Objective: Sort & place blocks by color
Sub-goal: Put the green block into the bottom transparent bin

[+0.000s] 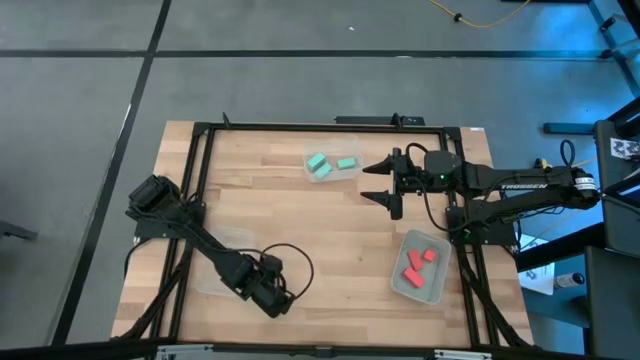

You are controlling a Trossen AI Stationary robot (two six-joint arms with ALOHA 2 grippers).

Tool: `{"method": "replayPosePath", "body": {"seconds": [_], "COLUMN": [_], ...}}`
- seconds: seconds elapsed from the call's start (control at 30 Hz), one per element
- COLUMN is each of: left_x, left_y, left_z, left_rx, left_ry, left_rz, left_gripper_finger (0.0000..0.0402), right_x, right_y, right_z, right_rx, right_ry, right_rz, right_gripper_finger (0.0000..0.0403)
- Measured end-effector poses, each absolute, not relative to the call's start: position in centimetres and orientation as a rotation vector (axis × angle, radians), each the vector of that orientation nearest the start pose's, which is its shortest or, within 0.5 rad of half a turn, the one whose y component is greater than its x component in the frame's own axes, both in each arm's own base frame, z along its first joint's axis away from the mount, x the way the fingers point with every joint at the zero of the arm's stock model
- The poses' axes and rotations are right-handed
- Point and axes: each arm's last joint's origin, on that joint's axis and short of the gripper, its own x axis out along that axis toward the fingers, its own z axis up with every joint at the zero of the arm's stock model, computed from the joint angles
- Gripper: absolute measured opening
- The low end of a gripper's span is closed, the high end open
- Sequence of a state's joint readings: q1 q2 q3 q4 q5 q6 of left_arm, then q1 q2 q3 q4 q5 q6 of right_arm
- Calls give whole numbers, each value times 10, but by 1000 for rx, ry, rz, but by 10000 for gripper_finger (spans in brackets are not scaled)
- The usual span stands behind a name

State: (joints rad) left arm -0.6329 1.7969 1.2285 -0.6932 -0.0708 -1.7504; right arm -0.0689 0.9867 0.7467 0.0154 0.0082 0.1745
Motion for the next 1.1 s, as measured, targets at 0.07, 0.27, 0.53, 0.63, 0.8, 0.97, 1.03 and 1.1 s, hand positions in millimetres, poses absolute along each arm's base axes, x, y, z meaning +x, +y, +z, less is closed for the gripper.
{"method": "replayPosePath", "body": {"seconds": [0.07,0.27,0.53,0.63,0.8,0.97,1.03,1.1], "left_x": [282,286,284,283,284,288,289,290], "left_y": [-203,-205,-209,-211,-211,-212,-213,-214], "left_z": [188,185,186,186,183,172,167,163], "left_rx": [-1008,-711,-311,-188,-82,-71,-59,-59], "left_ry": [1192,1221,1243,1239,1234,1256,1272,1284], "left_rz": [611,366,49,-39,-109,-115,-126,-131], "left_gripper_finger": [187,187,187,187,187,187,187,187], "right_x": [220,220,220,220,220,220,220,220], "right_y": [-15,-15,-16,-15,-15,-15,-16,-16], "right_z": [302,302,302,302,302,302,302,302], "right_rx": [181,181,181,181,181,181,180,178], "right_ry": [217,217,218,218,218,219,219,220], "right_rz": [-96,-96,-97,-96,-96,-97,-102,-118], "right_gripper_finger": [351,351,351,351,351,351,351,351]}}
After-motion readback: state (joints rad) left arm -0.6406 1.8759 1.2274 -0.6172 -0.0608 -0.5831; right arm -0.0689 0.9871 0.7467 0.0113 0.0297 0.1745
